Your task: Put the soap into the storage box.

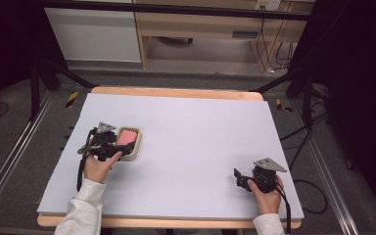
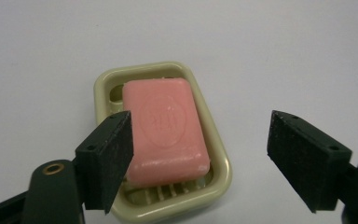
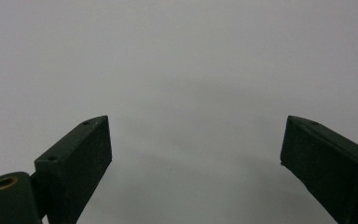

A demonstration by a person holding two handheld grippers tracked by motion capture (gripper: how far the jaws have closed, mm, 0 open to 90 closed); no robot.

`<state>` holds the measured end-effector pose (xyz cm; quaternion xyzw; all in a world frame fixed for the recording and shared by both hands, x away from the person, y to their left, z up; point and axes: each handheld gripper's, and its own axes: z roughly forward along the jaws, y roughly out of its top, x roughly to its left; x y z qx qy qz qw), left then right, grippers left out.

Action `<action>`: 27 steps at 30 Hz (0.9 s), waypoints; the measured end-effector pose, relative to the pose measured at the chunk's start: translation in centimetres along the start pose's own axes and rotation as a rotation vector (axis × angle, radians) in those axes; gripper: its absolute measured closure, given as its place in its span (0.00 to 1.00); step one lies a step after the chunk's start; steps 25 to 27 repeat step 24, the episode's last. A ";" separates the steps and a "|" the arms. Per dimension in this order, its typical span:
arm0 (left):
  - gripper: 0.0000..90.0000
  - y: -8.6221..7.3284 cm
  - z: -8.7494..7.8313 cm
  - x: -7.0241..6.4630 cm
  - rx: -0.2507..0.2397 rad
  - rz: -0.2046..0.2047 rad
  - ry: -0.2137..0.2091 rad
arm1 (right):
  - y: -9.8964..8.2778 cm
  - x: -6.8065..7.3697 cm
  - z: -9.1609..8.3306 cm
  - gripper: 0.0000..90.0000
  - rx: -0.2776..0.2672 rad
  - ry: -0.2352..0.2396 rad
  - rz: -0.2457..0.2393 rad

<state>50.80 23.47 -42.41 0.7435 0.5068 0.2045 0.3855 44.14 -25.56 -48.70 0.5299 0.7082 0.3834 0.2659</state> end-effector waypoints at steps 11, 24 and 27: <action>0.22 -2.9 -2.2 1.3 -0.031 0.006 0.007 | 0.0 -0.2 -0.1 0.10 -0.012 -0.003 0.011; 0.21 -6.3 -3.7 2.3 -0.021 0.012 0.032 | -0.1 -0.3 -0.1 0.10 -0.020 -0.005 0.018; 0.21 -6.3 -3.7 2.3 -0.021 0.012 0.032 | -0.1 -0.3 -0.1 0.10 -0.020 -0.005 0.018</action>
